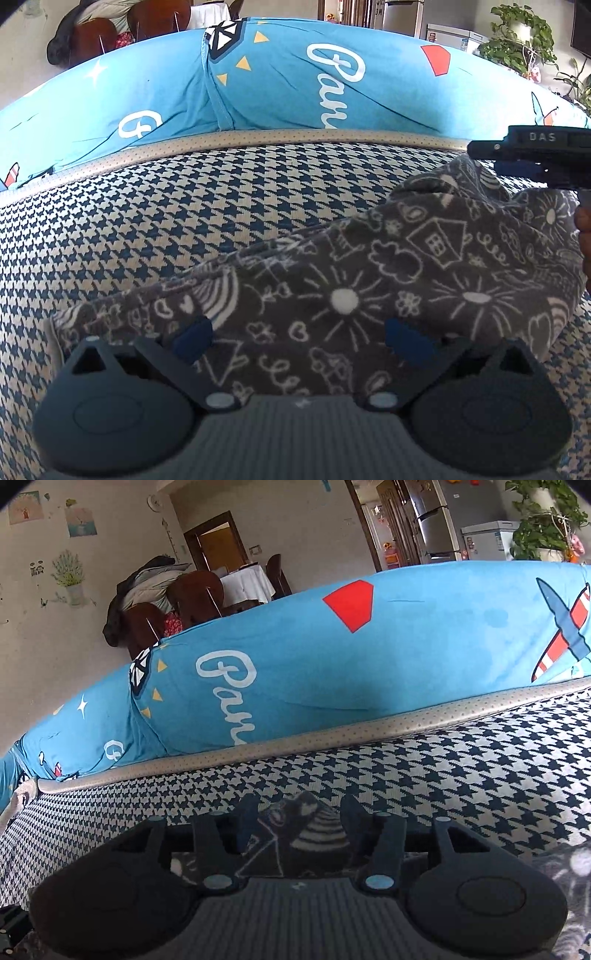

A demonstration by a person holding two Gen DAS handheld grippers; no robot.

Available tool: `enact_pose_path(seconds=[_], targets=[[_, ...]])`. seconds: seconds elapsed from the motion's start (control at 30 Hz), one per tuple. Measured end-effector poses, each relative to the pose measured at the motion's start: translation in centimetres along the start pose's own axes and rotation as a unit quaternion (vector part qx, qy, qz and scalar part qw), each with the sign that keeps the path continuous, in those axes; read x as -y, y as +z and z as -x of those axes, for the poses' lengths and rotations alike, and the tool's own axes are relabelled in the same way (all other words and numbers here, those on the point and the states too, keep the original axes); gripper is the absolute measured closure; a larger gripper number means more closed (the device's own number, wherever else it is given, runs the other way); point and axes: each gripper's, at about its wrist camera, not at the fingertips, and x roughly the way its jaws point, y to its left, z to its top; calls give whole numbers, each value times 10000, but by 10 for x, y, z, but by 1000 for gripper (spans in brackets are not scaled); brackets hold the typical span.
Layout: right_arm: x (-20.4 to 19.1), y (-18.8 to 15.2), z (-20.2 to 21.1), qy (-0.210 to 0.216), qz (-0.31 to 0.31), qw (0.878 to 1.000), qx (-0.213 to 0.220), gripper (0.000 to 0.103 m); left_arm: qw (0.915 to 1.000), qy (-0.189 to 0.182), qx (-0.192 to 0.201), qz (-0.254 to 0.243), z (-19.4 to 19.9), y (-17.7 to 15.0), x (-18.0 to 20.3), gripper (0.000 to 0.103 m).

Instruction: Fold clothes

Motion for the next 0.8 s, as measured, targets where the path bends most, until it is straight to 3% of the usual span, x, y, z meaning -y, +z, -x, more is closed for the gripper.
enact_pose_path(seconds=[0.13,0.17,0.2,0.23,0.3,0.67,0.73,0.8], targets=[[-7,-4,-13,66,166,9997,-176,53,10000,-23,-44,81,-1,0,-3,0],[-9,-5,-16,16,227,9995,-214,64,9999,-19,-53,103,-2,1,-4,0],[-10,-6,-19,19,258,9994,-247,87,9999,-14,-62,126,-2,1,-4,0],[-11,-7,-21,50,277,9992,-294,94,9999,-8,-69,142,-2,1,-4,0],[-15,-8,-25,13,377,9988,-311,99,9999,2,-77,151,-2,0,-4,0],[-30,8,-32,-220,299,9990,-244,99,9998,63,-84,154,-1,-1,-3,0],[-18,13,-27,-186,-16,9997,-186,92,9997,69,-97,195,-1,-1,-4,0],[-7,16,-21,-183,-235,9995,-101,68,9996,50,-111,243,-1,-1,-6,0]])
